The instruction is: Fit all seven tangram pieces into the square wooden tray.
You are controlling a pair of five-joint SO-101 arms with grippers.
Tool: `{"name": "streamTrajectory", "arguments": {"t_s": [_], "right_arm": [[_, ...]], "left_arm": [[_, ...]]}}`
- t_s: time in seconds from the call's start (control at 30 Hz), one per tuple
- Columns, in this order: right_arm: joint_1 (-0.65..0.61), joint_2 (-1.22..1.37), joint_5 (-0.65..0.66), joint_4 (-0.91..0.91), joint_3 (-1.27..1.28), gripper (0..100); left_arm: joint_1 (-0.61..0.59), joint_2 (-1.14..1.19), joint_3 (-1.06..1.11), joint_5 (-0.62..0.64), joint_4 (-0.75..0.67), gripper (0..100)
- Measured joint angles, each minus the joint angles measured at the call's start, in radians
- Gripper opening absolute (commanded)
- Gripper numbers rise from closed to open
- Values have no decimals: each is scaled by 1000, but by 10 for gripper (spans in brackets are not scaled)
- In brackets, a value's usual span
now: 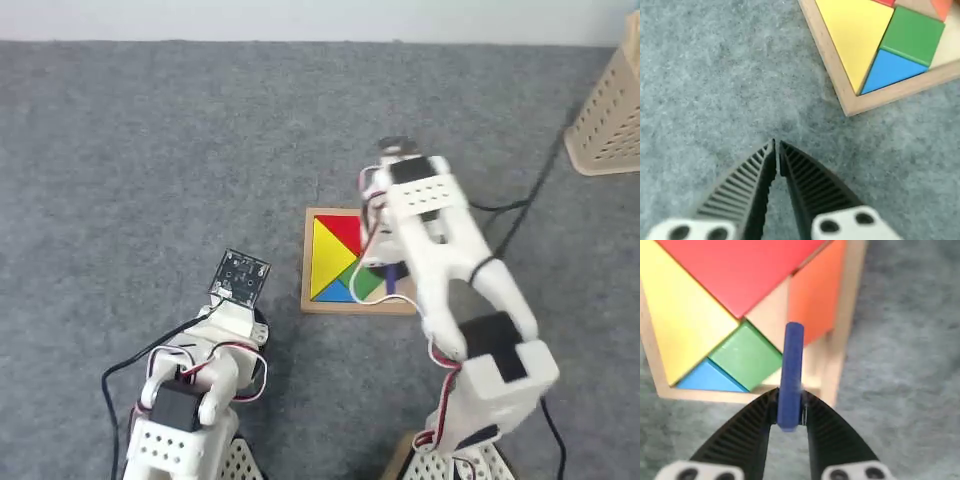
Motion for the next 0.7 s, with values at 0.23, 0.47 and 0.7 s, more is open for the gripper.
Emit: {"name": "streamTrajectory", "arguments": {"t_s": [0.23,0.47,0.7], "right_arm": [[-12,35,-216,-71,0,21],[-80,35,-353,-71,0,163],[-101,35,-367,-95,0,166]], "left_arm": [[0,0,0,0,0,12],[0,0,0,0,0,12],[0,0,0,0,0,12]]}}
